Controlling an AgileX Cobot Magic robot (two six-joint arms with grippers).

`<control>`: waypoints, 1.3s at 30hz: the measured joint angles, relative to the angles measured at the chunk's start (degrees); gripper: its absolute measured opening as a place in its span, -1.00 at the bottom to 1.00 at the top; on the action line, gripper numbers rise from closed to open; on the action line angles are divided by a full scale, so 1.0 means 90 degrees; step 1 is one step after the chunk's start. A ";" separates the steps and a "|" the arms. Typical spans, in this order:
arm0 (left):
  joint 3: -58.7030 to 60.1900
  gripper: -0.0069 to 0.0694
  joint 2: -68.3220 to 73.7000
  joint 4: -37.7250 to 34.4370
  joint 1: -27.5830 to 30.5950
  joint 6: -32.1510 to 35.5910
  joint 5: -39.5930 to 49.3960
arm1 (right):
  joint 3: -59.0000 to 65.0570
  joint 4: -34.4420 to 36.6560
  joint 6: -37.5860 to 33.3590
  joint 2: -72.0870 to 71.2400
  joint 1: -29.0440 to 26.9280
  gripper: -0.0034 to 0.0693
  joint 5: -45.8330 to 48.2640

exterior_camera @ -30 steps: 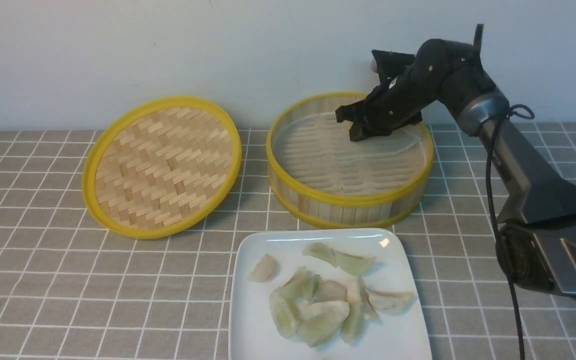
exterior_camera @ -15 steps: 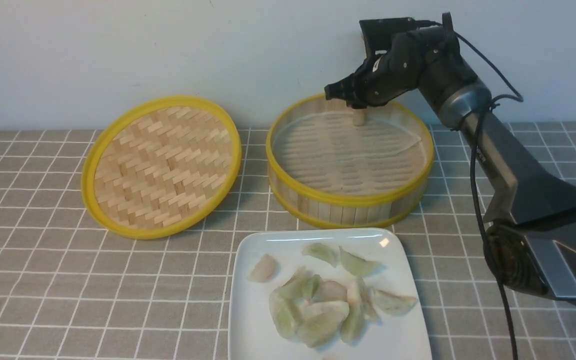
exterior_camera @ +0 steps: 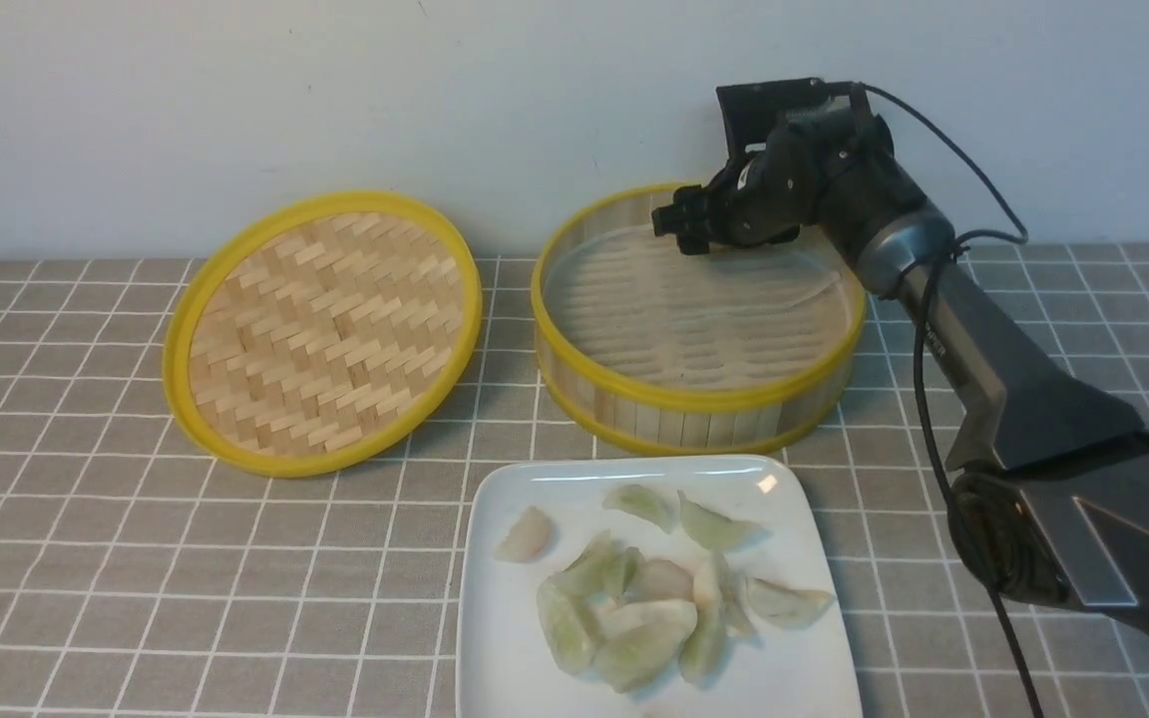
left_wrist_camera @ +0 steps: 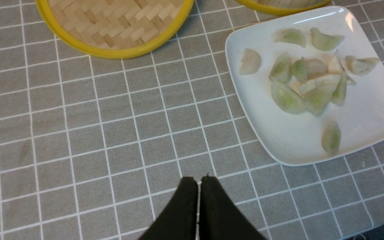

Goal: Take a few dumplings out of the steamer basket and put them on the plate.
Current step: Use the right arm to grab a dumpling from inside the steamer, then use the right arm to put the dumpling into the plate

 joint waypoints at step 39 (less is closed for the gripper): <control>0.0000 -0.83 0.0000 -0.0211 0.0000 0.0548 0.0006 | 0.6499 0.0291 -0.0853 -0.6898 0.1091 -0.44 0.1773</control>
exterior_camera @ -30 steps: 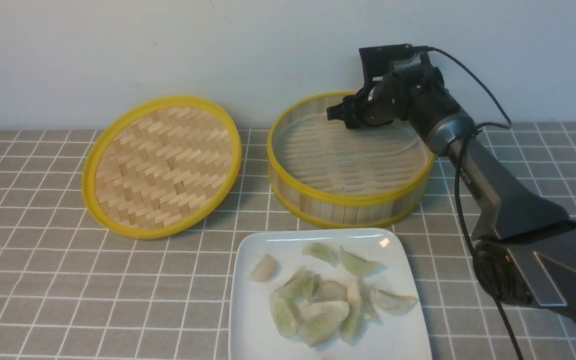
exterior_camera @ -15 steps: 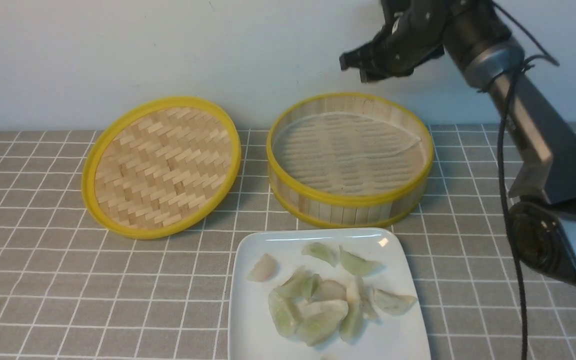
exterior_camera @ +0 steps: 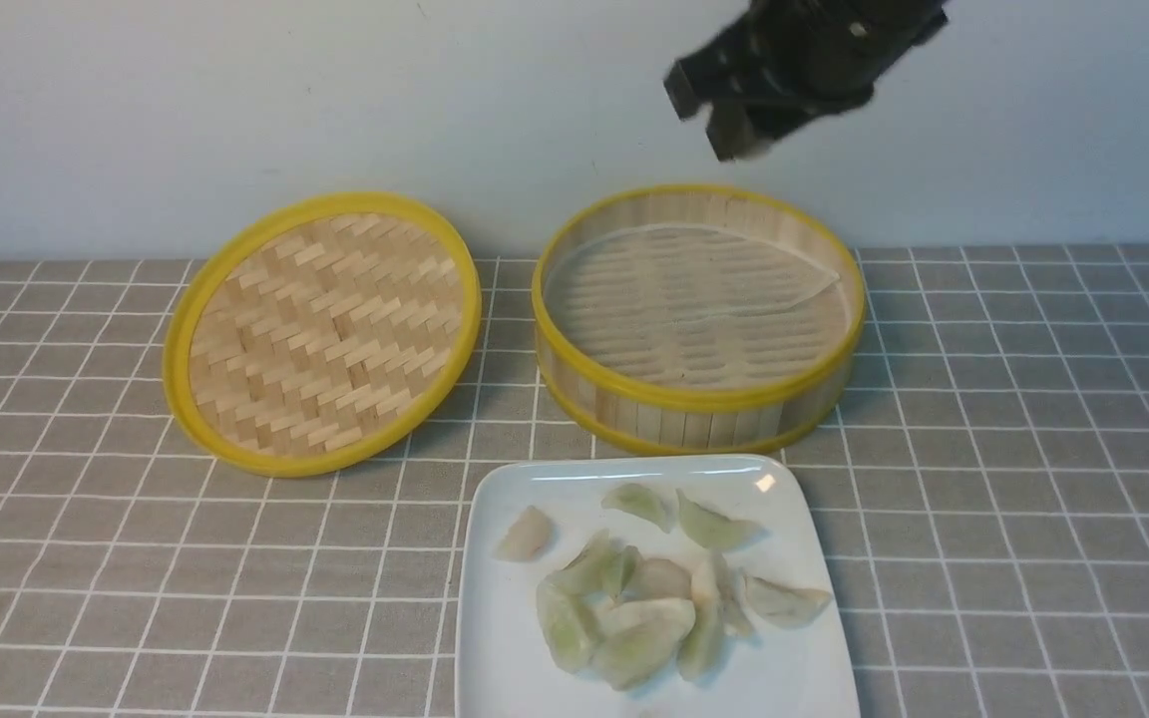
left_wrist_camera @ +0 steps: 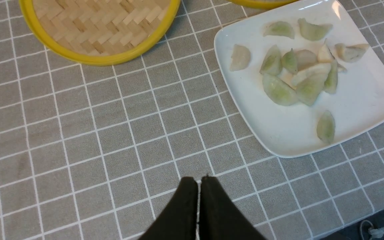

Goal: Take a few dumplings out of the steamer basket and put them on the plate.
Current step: Use the right arm to put the dumpling into the plate

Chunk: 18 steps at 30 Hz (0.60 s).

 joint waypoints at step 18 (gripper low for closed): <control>0.0000 -0.83 0.0000 -0.0763 0.0000 0.0471 0.0000 | 0.6511 0.2559 -0.1286 -0.2857 0.0221 -0.44 -0.2170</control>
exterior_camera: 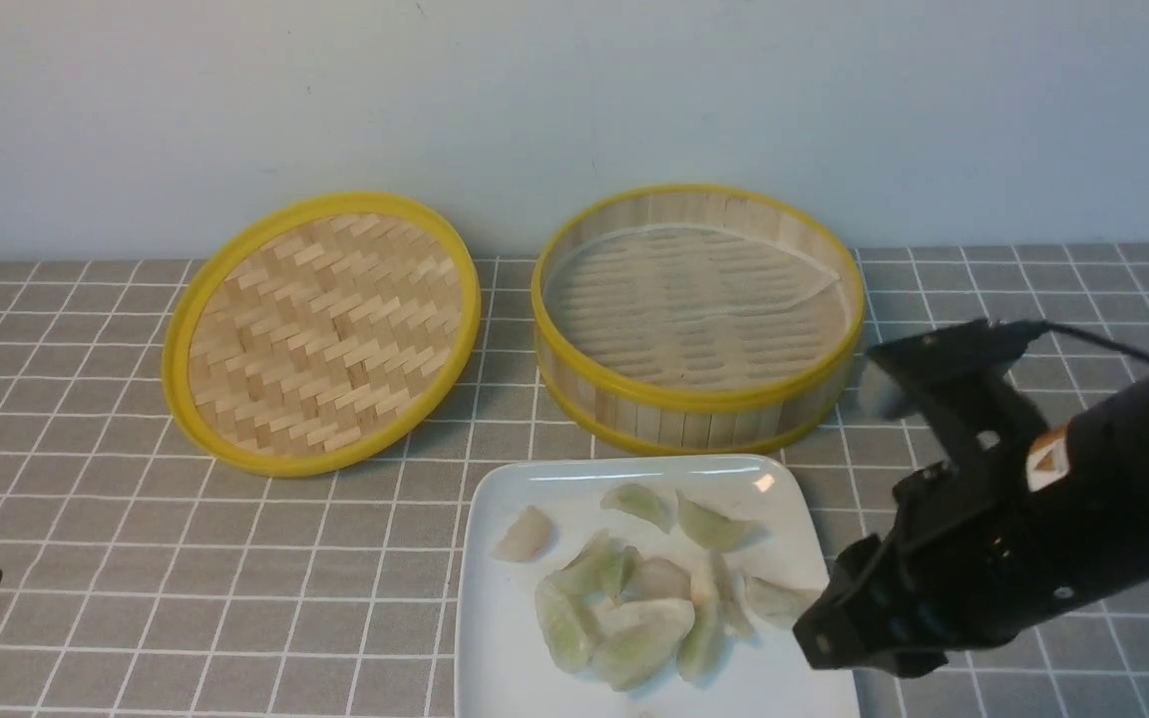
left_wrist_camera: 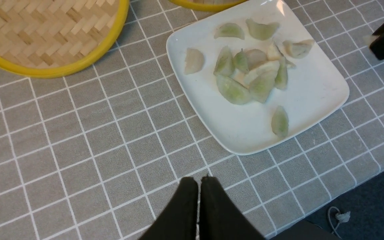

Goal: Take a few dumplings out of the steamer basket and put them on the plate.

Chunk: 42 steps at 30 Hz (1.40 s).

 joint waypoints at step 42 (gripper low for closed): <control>0.0000 -0.83 0.0000 -0.0106 0.0000 0.0106 -0.3043 | 0.0408 -0.1873 0.1248 -0.6973 0.0008 -0.94 -0.1389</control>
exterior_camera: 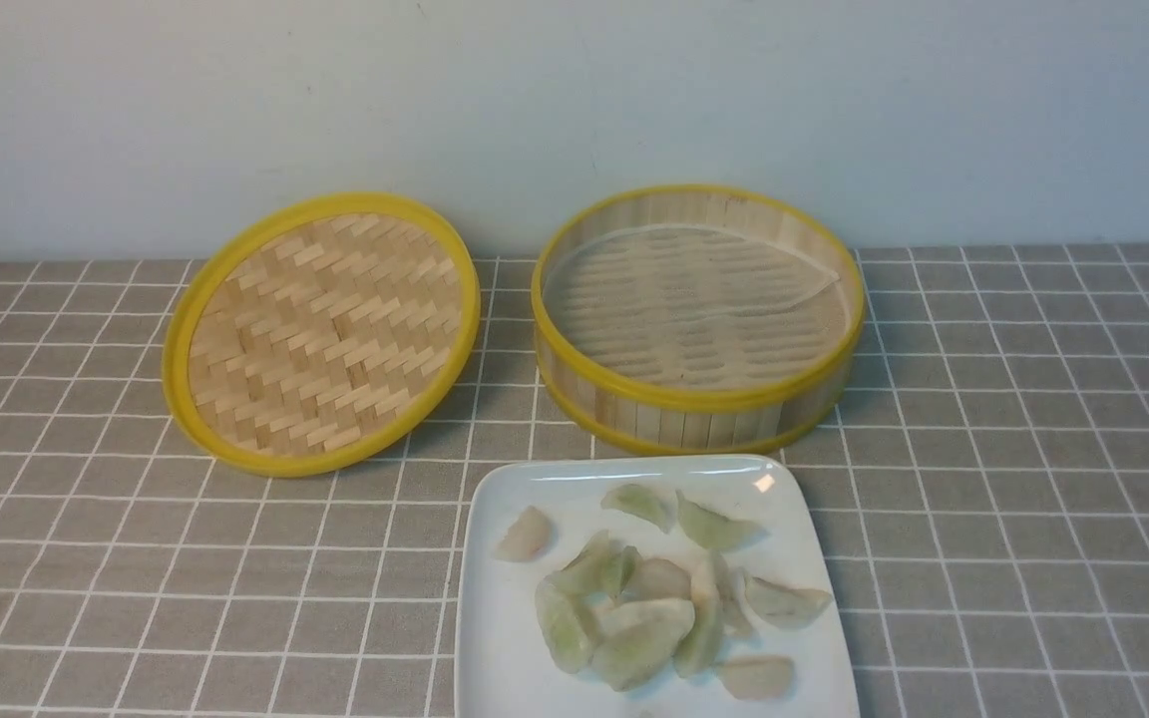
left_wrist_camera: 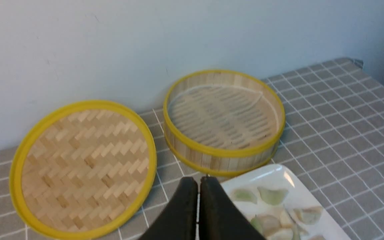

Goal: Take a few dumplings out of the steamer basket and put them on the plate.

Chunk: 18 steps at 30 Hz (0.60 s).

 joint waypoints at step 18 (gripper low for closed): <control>0.0127 -0.83 0.0013 -0.0029 0.0000 0.0000 0.0690 | 0.2038 -0.1452 0.1942 -0.1769 0.0000 -0.95 -0.1626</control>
